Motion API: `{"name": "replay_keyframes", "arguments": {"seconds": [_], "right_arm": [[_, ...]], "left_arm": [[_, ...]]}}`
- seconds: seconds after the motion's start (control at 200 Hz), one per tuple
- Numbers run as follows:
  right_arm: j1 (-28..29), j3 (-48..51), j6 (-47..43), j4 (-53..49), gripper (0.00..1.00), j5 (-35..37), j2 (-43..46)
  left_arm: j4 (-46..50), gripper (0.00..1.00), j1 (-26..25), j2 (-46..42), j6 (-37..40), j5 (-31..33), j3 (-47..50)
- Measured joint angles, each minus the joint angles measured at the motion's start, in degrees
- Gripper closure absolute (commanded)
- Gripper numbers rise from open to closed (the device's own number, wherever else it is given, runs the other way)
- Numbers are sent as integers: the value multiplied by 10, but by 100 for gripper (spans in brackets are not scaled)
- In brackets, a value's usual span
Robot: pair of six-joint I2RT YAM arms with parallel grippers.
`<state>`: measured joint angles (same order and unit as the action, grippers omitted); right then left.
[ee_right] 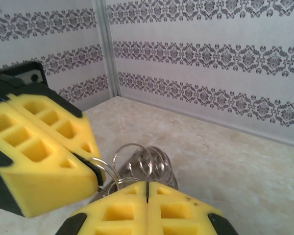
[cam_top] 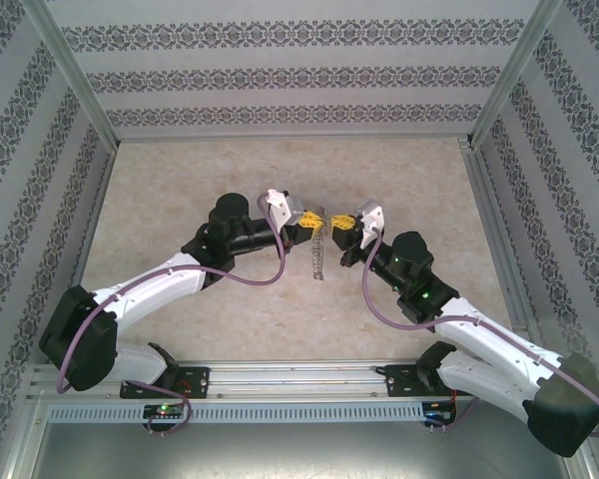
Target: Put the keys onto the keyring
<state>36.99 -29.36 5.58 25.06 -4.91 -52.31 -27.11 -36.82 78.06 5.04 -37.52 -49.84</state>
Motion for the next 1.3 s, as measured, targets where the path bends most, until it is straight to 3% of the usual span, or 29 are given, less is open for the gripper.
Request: {"name": "replay_keyframes", "arguments": {"seconds": [0.45,0.525,0.575,0.974,1.299], "right_arm": [[-8,6,3,-9,100,-29,-4],[-13,4,6,-24,82,-49,-3],[-17,4,9,-33,76,-62,-2],[-98,47,95,-47,58,-87,99],[-99,47,126,-43,53,-125,79]], "left_arm": [[-9,100,0,0,0,-2,0],[-13,100,0,0,-2,-2,0],[-20,100,0,1,-3,-2,0],[-102,100,3,24,-49,-9,37],[-280,100,64,72,-207,-76,71]]}}
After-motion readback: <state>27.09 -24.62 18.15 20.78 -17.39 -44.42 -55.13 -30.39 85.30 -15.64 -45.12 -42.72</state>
